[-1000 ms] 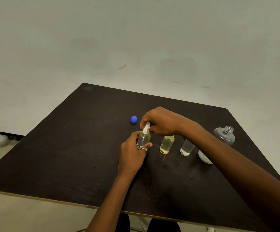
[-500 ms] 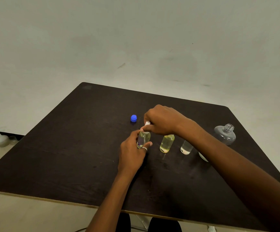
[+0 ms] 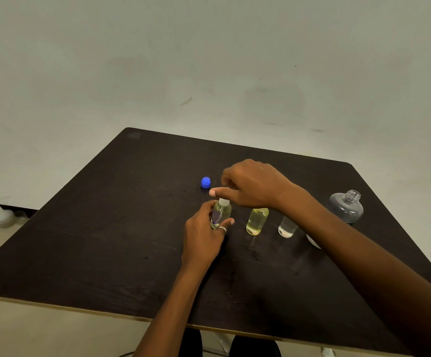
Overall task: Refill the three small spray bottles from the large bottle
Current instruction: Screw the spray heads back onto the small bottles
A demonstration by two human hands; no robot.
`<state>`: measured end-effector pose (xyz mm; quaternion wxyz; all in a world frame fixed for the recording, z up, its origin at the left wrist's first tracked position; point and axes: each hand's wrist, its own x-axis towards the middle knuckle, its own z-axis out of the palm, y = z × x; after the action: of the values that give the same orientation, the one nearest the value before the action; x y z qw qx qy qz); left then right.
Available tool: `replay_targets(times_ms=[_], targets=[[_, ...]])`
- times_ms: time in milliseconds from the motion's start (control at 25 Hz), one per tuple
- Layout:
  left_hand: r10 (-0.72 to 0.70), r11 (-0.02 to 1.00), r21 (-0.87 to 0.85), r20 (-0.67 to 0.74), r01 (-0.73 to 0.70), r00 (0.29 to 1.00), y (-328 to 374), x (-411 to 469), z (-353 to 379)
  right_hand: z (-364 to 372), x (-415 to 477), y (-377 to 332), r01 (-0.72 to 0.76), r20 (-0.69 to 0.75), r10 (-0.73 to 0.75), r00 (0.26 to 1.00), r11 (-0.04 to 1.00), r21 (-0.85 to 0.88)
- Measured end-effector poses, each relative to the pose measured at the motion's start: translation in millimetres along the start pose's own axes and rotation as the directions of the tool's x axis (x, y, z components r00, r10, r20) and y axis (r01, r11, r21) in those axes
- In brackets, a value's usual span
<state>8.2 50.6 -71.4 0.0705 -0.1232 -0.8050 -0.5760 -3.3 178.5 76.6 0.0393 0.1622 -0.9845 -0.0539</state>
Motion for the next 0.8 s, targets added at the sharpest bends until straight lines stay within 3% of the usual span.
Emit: replay_targets(times_ms=[160,400,680,800], targets=[[-0.014,1.0,-0.001,0.007,0.014,1.0,0,0,0,-6,3,10,0.157,0.131,-0.177,0.975,0.976,0.152],[-0.026,1.0,0.007,0.02,0.026,0.999,1,0,0,3,7,5,0.107,0.143,-0.128,0.981,0.984,0.144],[-0.026,0.999,0.026,0.006,0.026,1.0,0,2,1,3,5,-7,0.023,0.073,-0.01,0.997,0.984,-0.179],[-0.027,1.0,0.011,0.012,0.027,1.0,-1,2,1,6,3,-9,-0.019,0.035,0.027,0.999,0.975,-0.223]])
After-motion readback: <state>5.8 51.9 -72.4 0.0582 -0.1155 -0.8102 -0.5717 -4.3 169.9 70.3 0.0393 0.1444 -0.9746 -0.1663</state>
